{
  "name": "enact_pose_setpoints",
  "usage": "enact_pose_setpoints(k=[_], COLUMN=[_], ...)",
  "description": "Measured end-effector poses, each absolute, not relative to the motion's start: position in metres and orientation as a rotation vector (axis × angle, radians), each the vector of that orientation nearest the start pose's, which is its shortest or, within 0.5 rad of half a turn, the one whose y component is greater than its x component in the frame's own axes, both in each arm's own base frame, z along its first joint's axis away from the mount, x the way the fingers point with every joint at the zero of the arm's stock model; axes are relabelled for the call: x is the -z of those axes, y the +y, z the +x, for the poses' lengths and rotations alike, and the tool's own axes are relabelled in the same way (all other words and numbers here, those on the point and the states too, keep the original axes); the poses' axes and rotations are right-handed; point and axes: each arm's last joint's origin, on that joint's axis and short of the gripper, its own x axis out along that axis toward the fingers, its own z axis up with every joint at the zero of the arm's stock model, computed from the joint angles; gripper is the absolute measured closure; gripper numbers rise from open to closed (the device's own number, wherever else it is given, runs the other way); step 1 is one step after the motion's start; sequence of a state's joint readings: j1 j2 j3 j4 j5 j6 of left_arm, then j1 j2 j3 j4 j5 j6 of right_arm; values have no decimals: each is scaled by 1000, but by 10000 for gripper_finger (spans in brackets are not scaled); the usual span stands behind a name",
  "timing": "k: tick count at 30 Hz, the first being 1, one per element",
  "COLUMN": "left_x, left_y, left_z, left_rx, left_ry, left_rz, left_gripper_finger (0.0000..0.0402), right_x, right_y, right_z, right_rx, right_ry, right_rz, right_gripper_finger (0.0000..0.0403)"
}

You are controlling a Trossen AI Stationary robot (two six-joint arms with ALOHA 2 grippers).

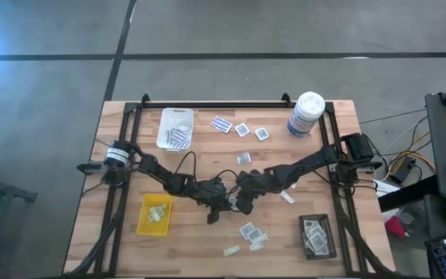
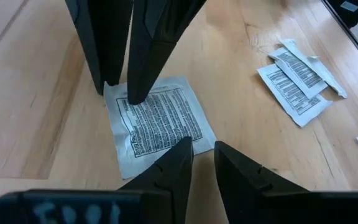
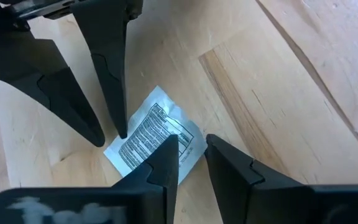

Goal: Pick & Place First Aid Supplies
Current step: Put the towelette pack into the black bin

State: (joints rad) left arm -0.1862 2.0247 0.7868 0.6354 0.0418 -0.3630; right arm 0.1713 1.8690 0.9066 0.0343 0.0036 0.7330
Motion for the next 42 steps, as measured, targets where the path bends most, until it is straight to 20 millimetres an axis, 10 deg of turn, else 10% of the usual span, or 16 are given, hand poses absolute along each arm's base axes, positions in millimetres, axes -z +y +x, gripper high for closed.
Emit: enact_pose_setpoints(k=[42], left_x=[-122], left_y=[-64], left_z=[337], left_rx=[144], left_ry=[639], left_rz=[-164], left_gripper_finger=[306], right_x=[-114], right_y=[60], right_z=[338], right_rx=[170], right_ry=[933], right_rz=[666], right_gripper_finger=[395])
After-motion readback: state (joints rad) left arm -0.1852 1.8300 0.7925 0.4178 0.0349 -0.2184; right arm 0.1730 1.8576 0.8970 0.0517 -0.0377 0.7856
